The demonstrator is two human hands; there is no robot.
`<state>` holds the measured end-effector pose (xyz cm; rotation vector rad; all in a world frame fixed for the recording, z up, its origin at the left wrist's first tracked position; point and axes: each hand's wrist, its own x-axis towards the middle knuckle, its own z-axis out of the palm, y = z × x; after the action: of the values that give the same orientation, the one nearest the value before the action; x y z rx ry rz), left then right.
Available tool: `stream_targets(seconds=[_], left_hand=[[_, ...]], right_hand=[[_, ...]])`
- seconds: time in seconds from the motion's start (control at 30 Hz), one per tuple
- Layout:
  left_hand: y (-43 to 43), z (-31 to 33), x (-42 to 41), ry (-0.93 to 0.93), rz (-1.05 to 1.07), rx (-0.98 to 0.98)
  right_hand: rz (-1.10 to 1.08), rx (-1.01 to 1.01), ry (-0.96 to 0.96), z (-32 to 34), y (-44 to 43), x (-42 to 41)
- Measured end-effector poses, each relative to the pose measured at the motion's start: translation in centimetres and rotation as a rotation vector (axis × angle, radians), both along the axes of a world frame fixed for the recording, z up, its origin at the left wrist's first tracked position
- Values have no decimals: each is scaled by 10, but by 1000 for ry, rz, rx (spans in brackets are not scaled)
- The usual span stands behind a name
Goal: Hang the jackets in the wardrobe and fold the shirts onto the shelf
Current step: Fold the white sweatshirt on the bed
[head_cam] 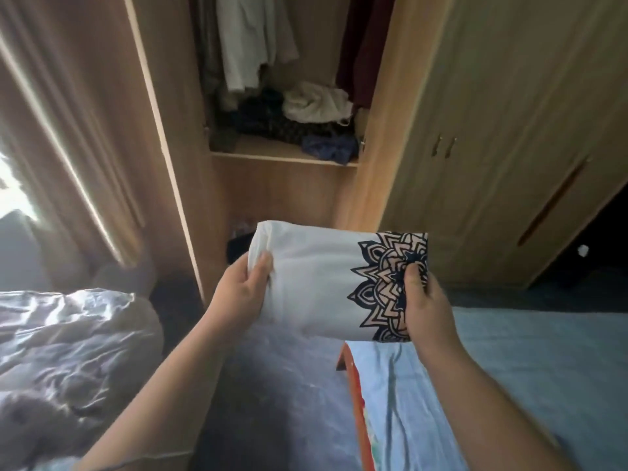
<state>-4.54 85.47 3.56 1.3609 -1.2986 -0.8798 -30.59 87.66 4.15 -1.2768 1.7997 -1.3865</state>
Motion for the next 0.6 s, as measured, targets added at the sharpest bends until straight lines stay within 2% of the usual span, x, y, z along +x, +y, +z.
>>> stream_targets(seconds=[0.33,0.6], left_hand=[[-168,-11,61,18,58,9],[-374,-34,41,66,140,41]], right_hand=[[118,44,-36,-9,-193,56],[182,10,-28,-34,-410,43]])
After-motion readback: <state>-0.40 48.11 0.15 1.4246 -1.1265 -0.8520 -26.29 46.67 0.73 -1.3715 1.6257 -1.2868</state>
